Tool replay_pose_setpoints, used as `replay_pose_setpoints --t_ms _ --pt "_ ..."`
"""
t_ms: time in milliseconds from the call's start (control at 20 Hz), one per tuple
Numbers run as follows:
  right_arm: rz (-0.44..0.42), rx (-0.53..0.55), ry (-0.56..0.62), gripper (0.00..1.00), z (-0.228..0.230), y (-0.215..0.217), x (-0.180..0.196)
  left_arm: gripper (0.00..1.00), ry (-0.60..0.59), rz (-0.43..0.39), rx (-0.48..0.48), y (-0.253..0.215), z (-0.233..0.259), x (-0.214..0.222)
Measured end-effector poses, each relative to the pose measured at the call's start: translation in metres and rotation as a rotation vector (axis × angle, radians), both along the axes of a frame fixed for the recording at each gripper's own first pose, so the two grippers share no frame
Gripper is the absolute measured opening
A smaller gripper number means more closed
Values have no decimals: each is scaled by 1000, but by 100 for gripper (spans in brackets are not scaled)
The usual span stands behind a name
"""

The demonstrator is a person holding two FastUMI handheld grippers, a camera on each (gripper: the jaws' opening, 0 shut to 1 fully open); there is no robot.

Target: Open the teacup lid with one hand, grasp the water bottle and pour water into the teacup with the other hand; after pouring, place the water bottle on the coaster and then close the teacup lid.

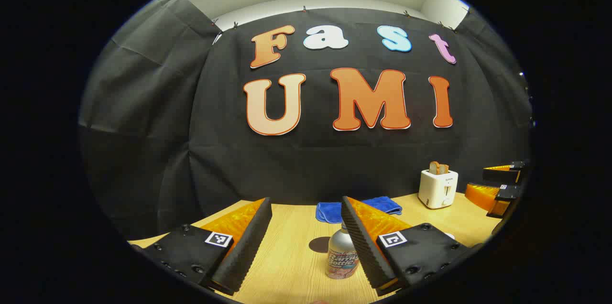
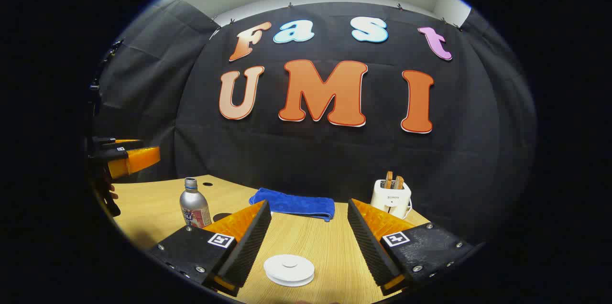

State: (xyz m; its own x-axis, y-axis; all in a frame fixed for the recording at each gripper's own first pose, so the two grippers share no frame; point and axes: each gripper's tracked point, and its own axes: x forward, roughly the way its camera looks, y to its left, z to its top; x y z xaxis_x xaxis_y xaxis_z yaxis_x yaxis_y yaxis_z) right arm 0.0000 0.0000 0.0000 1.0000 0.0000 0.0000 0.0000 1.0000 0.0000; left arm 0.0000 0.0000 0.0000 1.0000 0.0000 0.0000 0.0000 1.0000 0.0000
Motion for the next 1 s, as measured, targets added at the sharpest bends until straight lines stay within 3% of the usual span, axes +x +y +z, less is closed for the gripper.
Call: replay_pose_setpoints --t_ms 1000 --pt "-44 0 -15 97 16 -12 -6 95 18 -2 3 1 -7 1"
